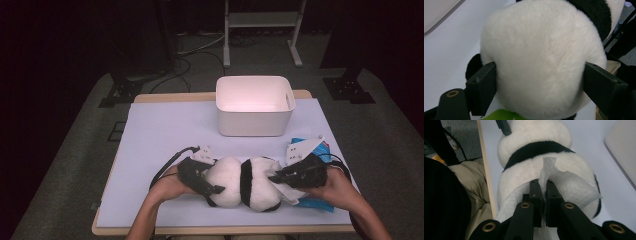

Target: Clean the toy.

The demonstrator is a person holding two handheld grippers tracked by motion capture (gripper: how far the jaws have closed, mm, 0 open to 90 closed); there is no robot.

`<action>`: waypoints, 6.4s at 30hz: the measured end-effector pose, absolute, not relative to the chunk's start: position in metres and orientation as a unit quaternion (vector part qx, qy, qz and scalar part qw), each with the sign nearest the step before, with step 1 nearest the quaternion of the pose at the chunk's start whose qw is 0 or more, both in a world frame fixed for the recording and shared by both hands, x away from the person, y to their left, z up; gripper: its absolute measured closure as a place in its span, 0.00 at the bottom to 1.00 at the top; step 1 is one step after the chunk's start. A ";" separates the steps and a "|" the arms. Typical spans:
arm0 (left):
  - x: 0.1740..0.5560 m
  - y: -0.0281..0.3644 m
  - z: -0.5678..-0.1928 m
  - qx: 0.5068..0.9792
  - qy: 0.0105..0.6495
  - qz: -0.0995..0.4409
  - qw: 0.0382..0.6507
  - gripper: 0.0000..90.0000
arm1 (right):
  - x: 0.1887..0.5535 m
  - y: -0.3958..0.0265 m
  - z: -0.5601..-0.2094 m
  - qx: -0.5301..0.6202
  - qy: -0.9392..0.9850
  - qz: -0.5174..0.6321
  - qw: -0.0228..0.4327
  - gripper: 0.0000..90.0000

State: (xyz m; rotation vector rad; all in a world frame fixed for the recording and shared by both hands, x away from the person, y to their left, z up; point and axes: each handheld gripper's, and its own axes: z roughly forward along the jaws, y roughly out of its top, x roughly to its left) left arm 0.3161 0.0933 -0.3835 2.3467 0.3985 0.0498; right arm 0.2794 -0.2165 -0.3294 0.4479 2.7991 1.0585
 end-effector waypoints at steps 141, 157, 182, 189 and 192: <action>0.316 0.075 -0.355 0.900 0.135 0.037 0.414 0.31 | 0.313 -0.149 -0.296 0.072 0.925 0.370 0.047 0.96; 0.316 0.077 -0.357 0.898 0.134 0.031 0.418 0.31 | 0.348 -0.148 -0.295 0.106 0.925 0.362 0.043 0.96; 0.330 0.091 -0.376 0.882 0.166 -0.069 0.436 0.30 | 0.312 -0.169 -0.328 0.109 0.921 0.371 0.043 0.97; 0.336 0.093 -0.386 0.885 0.177 -0.080 0.422 0.29 | 0.309 -0.161 -0.337 0.099 0.930 0.353 0.031 0.97; 0.338 0.096 -0.390 0.884 0.185 -0.083 0.421 0.28 | 0.309 -0.160 -0.341 0.097 0.932 0.349 0.026 0.97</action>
